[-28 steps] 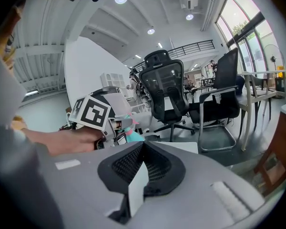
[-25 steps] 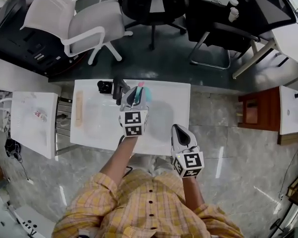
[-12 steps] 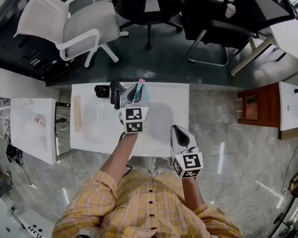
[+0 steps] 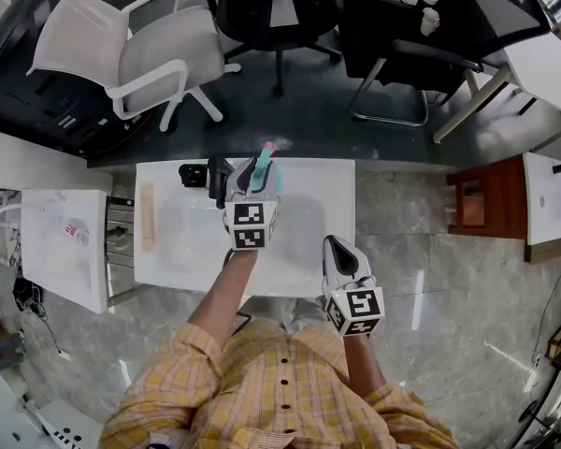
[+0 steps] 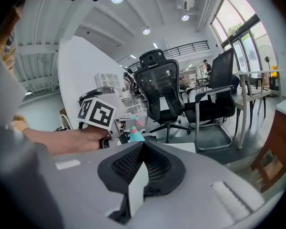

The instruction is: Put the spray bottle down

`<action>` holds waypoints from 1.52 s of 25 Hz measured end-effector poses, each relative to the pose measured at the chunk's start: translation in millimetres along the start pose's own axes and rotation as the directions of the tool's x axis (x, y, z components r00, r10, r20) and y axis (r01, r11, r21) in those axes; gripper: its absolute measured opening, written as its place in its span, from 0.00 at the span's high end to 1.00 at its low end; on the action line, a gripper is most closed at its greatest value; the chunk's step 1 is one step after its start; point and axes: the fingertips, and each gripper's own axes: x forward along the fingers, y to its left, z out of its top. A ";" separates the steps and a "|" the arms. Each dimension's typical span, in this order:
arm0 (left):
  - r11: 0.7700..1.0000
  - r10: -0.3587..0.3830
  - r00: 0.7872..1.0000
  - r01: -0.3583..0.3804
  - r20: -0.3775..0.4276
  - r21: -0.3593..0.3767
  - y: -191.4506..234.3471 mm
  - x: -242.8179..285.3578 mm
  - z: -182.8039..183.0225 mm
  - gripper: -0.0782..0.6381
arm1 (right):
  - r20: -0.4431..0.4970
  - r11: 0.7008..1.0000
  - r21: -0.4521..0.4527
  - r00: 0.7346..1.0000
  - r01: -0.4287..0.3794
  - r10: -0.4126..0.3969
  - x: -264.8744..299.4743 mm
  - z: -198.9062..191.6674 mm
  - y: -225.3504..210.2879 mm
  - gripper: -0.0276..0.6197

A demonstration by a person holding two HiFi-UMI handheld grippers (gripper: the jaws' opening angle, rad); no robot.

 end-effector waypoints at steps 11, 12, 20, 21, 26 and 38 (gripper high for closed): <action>1.000 0.023 0.999 -0.022 0.044 -0.020 -3.6 -33.9 17.5 0.72 | 0.027 1.000 -0.014 0.999 -0.021 0.021 -9.1 9.0 9.4 0.96; 1.000 0.023 0.998 -0.021 0.050 -0.022 -4.9 -39.5 19.6 0.72 | 0.030 1.000 -0.014 0.999 -0.022 0.023 -10.1 10.1 10.7 0.96; 1.000 0.006 0.994 -0.004 0.105 -0.018 -16.8 -82.2 38.1 0.82 | 0.072 0.998 -0.036 0.996 -0.044 0.047 -13.9 29.4 20.2 0.96; 1.000 0.006 0.994 -0.004 0.110 -0.018 -18.2 -87.7 39.1 0.83 | 0.077 0.998 -0.039 0.996 -0.046 0.049 -14.9 31.8 21.4 0.96; 1.000 -0.003 0.991 0.006 0.134 -0.022 -23.9 -112.0 45.6 0.89 | 0.101 0.998 -0.053 0.994 -0.043 0.049 -19.8 44.9 27.1 0.96; 1.000 -0.019 0.984 0.023 0.179 -0.021 -29.1 -156.7 51.3 0.89 | 0.139 0.996 -0.075 0.988 -0.052 0.062 -24.8 70.4 43.1 0.96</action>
